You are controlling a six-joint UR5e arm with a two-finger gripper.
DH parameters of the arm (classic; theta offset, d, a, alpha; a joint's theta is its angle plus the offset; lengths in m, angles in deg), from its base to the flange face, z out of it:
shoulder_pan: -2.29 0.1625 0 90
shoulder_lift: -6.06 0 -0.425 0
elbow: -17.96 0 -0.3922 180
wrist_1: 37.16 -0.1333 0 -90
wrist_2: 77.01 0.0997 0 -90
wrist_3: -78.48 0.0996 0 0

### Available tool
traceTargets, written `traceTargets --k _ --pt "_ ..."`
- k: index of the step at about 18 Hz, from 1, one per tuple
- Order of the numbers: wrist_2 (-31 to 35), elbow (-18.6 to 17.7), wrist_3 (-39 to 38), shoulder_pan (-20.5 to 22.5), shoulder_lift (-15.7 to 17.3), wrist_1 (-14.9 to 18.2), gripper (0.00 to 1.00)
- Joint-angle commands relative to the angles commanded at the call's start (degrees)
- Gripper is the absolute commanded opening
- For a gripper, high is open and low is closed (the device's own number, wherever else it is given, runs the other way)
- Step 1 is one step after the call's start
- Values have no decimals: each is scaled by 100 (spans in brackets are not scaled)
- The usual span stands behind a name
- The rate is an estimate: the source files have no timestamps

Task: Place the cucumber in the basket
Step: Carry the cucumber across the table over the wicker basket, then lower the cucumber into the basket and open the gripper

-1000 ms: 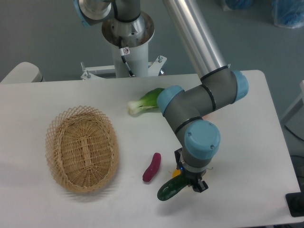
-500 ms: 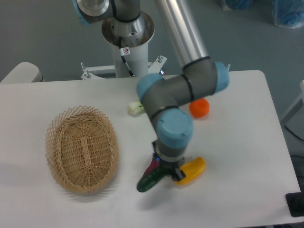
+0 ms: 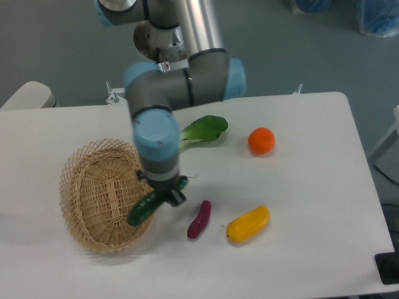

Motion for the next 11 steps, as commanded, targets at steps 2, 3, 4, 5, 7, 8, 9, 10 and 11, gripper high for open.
traceTargets --k 2,3,4,5,7,8,9,10,11 --pt "9 -61 -493 -246 -9 0 22" --pt "0 -105 -617 -334 -17 0 22" --pt "-17 -167 -653 -396 -35 -9 22" --pt "-26 -237 -662 -440 -53 -35 22" --pt "-35 -281 -705 -475 -149 -70 23" --pt "-44 -273 -775 -493 -167 -70 23" --pt "-79 -273 -854 -493 -184 -70 23" --pt "-157 -273 -942 -493 -219 -70 23" --pt "-237 -273 -1030 -493 -263 -79 23"
